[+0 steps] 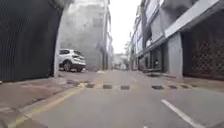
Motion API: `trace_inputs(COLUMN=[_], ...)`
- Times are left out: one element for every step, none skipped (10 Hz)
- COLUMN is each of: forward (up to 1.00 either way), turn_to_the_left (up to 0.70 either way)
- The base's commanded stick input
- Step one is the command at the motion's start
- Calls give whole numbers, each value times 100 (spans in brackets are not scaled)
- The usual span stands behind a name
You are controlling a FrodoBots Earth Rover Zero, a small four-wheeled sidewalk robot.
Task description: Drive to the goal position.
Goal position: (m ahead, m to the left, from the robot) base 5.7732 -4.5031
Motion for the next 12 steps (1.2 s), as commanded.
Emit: trace_inputs(forward=[85,85,85,85,85,85,85,85,85,85,85,85], turn_to_the_left=[-19,-20,-20,-20,-20,-21,-27,-33,-34,-28,-20,-18])
